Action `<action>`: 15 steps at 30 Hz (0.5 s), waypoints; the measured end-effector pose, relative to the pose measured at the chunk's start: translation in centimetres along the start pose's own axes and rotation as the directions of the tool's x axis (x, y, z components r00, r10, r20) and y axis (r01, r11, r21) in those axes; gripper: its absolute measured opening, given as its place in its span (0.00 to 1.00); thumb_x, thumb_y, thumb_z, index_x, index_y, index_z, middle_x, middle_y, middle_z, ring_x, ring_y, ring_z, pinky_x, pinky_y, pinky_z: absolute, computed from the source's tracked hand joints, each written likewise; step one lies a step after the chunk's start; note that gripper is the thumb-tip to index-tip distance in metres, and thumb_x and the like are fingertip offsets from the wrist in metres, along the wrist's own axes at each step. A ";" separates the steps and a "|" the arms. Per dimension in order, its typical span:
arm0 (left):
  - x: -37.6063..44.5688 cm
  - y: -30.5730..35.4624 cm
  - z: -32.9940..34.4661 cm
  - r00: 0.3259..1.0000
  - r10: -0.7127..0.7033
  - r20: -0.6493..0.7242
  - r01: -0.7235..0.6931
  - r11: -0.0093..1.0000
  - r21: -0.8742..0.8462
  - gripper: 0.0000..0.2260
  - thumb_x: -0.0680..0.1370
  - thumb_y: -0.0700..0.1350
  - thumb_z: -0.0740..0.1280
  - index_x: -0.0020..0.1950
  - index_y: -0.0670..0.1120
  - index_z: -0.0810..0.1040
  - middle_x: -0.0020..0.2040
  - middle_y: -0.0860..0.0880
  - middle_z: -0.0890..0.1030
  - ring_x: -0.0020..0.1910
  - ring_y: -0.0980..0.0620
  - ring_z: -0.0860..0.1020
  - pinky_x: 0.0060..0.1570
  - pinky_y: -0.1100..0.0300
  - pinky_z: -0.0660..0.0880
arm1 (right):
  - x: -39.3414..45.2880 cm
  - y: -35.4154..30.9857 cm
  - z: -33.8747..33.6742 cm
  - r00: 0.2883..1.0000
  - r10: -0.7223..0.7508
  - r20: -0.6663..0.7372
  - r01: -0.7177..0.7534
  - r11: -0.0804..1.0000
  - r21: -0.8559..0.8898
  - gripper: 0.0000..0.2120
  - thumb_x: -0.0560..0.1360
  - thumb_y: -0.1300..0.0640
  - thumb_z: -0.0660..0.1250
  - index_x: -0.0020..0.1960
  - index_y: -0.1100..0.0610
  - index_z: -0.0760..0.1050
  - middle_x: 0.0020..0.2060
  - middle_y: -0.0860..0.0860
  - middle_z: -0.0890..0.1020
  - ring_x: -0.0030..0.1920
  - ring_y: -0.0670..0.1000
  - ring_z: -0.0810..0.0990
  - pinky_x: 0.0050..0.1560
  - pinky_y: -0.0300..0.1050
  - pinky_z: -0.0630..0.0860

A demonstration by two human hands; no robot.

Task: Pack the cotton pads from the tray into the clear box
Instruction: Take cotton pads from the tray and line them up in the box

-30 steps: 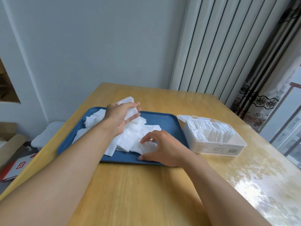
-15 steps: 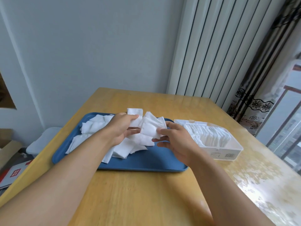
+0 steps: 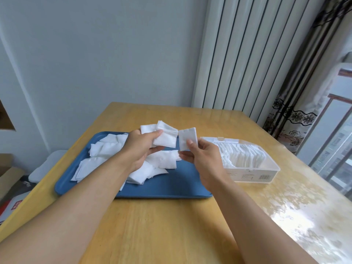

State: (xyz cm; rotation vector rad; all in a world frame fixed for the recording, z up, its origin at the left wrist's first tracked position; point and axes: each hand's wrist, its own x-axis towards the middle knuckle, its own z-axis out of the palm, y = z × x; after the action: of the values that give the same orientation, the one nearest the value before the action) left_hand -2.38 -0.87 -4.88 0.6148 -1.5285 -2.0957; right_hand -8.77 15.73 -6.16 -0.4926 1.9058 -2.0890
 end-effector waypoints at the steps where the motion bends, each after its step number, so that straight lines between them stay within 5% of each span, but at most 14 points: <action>1: 0.2 0.0 -0.2 0.999 0.014 -0.039 -0.013 1.000 0.003 0.09 0.79 0.39 0.72 0.58 0.39 0.80 0.52 0.44 0.86 0.47 0.49 0.85 0.41 0.59 0.83 | 0.0 -0.1 -0.1 0.997 -0.058 -0.060 0.053 0.995 -0.084 0.05 0.82 0.58 0.66 0.52 0.55 0.81 0.42 0.51 0.87 0.41 0.50 0.87 0.50 0.46 0.82; 3: 0.3 -0.1 -0.4 0.998 0.017 -0.052 -0.015 0.999 0.032 0.09 0.79 0.38 0.72 0.58 0.38 0.80 0.54 0.42 0.86 0.49 0.48 0.85 0.41 0.57 0.84 | 0.0 -0.6 -0.4 0.986 -0.154 -0.062 0.139 0.970 -0.198 0.03 0.80 0.58 0.68 0.52 0.54 0.80 0.43 0.50 0.87 0.38 0.46 0.86 0.43 0.43 0.82; 8: -0.2 -0.3 0.0 0.993 -0.032 0.112 0.016 0.990 0.139 0.08 0.80 0.40 0.70 0.58 0.40 0.81 0.50 0.44 0.86 0.44 0.49 0.85 0.38 0.59 0.81 | -0.2 -1.0 -0.7 0.959 -0.126 0.255 0.223 0.889 -0.400 0.06 0.81 0.58 0.68 0.52 0.50 0.83 0.38 0.46 0.84 0.35 0.41 0.79 0.34 0.37 0.77; 15: -0.8 -0.1 0.5 0.970 -0.084 0.227 0.062 0.993 0.100 0.10 0.81 0.38 0.68 0.62 0.36 0.79 0.55 0.39 0.85 0.49 0.46 0.86 0.45 0.53 0.84 | 0.5 -0.2 -0.8 0.982 -0.151 0.112 0.181 0.920 -0.348 0.04 0.80 0.56 0.70 0.52 0.47 0.79 0.37 0.48 0.82 0.29 0.40 0.77 0.34 0.39 0.71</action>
State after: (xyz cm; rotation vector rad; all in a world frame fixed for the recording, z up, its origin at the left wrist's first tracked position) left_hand -2.03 0.01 -4.79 0.4782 -1.7626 -2.2270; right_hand -9.58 16.25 -6.00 -0.8336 2.2747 -1.7806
